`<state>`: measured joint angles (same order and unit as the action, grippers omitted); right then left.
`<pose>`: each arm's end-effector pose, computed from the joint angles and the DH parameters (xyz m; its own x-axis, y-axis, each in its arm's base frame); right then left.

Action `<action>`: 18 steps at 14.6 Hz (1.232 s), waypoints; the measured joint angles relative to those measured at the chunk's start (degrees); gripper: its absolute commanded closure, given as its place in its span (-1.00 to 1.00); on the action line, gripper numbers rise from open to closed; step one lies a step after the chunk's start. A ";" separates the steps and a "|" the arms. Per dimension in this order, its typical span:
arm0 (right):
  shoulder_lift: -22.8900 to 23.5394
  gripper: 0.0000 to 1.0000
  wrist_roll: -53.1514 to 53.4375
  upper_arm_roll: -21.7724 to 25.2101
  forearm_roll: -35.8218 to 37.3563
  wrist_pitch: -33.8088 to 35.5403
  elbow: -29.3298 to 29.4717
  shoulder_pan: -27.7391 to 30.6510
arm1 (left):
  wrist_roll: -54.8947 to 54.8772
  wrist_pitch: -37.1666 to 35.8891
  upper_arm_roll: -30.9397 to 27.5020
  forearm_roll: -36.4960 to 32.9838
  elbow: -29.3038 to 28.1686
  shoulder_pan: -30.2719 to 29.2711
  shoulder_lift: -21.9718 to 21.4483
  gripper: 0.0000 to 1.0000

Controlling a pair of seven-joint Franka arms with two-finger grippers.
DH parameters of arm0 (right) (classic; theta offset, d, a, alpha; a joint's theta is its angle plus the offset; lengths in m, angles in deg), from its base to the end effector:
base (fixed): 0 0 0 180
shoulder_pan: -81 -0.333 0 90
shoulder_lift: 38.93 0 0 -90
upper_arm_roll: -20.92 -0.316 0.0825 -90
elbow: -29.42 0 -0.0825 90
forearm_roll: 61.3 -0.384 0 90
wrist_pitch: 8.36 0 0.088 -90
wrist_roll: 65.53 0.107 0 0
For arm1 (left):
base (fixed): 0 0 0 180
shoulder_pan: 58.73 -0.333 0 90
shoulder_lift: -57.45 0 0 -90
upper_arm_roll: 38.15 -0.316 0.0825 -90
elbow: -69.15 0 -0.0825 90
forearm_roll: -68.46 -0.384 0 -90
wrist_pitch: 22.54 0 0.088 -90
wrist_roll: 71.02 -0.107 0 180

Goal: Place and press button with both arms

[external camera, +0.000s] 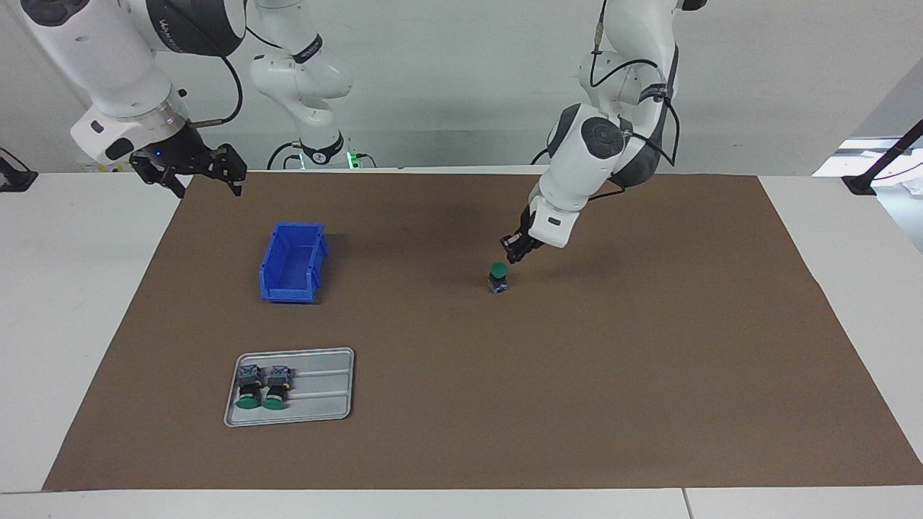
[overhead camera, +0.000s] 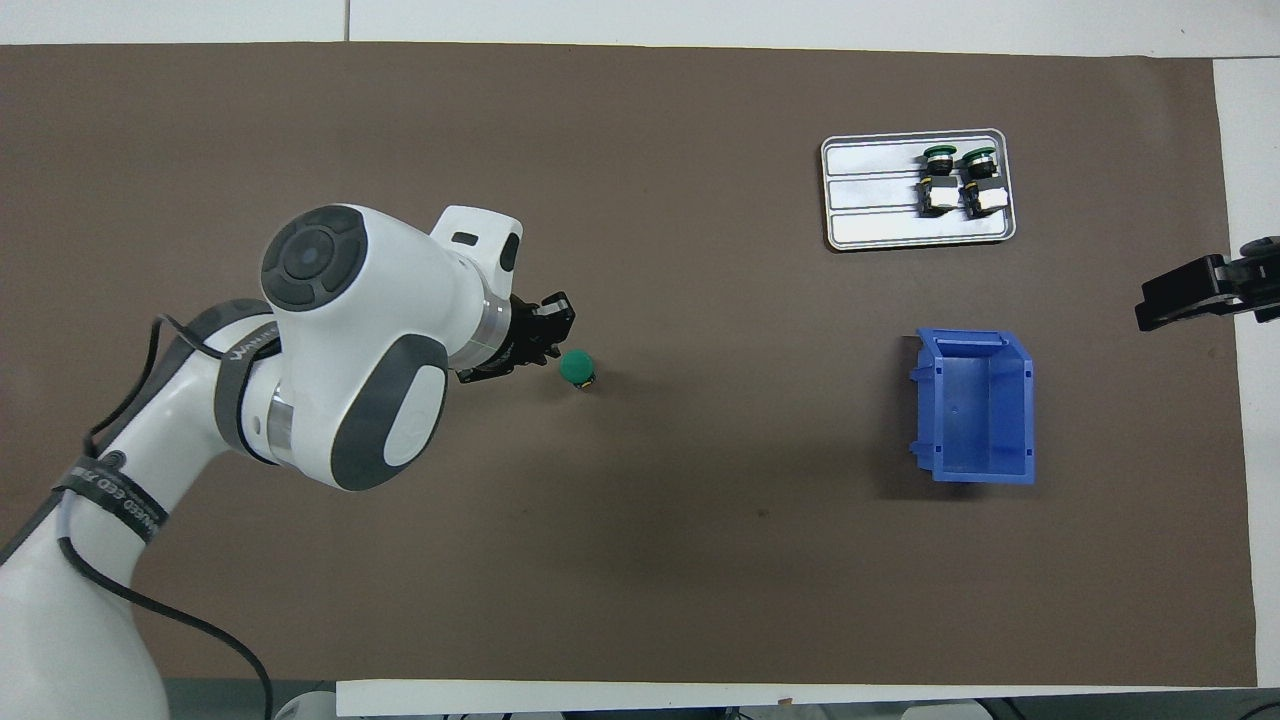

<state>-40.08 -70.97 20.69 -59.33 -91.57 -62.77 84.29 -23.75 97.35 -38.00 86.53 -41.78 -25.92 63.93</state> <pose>0.5332 -0.0325 0.6082 0.9896 0.0379 -0.1388 0.0413 -0.9989 0.0214 0.4869 -0.3338 0.4332 0.9113 0.3663 -0.1879 0.4009 -0.8934 0.2028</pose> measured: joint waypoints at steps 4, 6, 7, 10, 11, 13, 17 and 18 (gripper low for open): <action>0.00 -0.97 0.00 0.00 0.00 0.00 0.00 0.00 | -0.01 -6.27 -0.55 -4.23 2.68 -6.15 -1.85 -1.00; 0.00 -0.97 0.00 0.00 0.00 0.00 0.00 0.00 | -0.31 -8.61 -0.73 -7.07 2.70 -9.22 -2.97 -1.00; 0.00 -0.97 0.00 0.00 0.00 0.00 0.00 0.00 | -1.25 -10.28 -0.81 -8.59 2.71 -11.05 -3.59 -1.00; 0.00 -0.97 0.00 0.00 0.00 0.00 0.00 0.00 | -10.78 -15.55 -1.04 -10.14 2.82 -18.67 -5.98 -1.00; 0.00 -0.97 0.00 0.00 0.00 0.00 0.00 0.00 | -14.78 -17.31 -1.12 -10.56 2.83 -21.43 -6.90 -1.00; 0.00 -0.97 0.00 0.00 0.00 0.00 0.00 0.00 | -21.05 -20.48 -1.25 -13.91 2.92 -25.76 -8.57 -1.00; 0.00 -0.97 0.00 0.00 0.00 0.00 0.00 0.00 | -23.56 -26.53 -1.26 -16.57 6.77 -27.92 -9.54 -1.00; 0.00 -0.97 0.00 0.00 0.00 0.00 0.00 0.00 | -23.87 -28.46 -1.28 -16.71 8.72 -28.67 -9.49 -1.00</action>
<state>-40.08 -70.97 20.69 -59.33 -91.57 -62.77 84.29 -47.61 68.90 -39.28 69.82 -33.07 -54.59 54.44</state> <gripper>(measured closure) 0.013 0.000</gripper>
